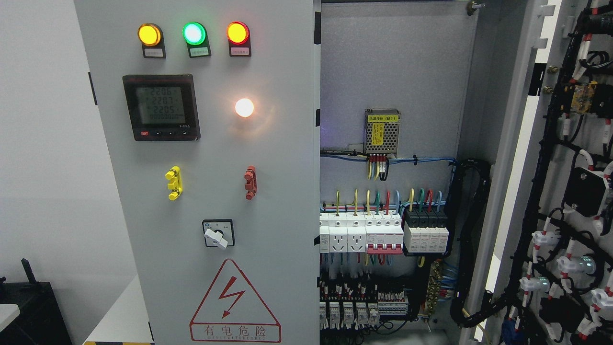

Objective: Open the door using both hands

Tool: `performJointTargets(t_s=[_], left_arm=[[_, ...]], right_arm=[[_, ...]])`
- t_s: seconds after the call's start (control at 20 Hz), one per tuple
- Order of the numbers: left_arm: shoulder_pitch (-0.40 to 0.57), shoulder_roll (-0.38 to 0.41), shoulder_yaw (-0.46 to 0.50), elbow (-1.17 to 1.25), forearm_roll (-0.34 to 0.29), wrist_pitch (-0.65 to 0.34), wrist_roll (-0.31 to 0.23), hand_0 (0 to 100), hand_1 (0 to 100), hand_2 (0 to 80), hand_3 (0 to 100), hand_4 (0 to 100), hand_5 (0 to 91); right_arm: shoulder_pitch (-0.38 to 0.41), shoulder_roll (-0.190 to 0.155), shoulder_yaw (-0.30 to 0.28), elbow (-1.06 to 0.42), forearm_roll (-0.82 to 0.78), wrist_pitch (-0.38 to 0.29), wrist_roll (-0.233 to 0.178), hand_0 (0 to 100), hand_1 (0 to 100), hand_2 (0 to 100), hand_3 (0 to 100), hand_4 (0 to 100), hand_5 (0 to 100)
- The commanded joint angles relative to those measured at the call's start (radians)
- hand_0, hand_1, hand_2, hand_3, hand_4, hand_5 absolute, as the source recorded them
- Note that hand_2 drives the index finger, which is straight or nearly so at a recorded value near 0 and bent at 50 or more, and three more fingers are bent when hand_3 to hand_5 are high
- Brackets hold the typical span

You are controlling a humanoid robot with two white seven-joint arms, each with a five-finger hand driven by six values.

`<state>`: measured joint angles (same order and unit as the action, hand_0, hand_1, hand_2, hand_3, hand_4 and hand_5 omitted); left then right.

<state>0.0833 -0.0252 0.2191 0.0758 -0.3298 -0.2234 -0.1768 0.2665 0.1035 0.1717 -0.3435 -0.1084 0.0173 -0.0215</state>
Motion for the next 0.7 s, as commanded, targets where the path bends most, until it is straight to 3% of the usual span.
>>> performJointTargets(t_s=[0.0,0.3,0.65], left_arm=[[0.001,-0.012,0.056,0.027,0.003,-0.001,-0.016,0,0,0.0,0,4,0.0],[0.000,-0.010,0.049,0.024,0.006,0.001,-0.023,0,0,0.0,0,4,0.0],[-0.002,-0.012,0.039,0.024,0.008,0.004,-0.024,0,0,0.0,0,4,0.0]], right_arm=[[0.102,-0.028,-0.034,-0.273,0.001,-0.017,0.000,0,0,0,0,0,0],[0.238,-0.073,-0.034,-0.504,0.006,-0.098,0.000,0,0,0,0,0,0],[0.417,-0.085,-0.032,-0.705,0.007,-0.273,0.003,0,0,0,0,0,0]])
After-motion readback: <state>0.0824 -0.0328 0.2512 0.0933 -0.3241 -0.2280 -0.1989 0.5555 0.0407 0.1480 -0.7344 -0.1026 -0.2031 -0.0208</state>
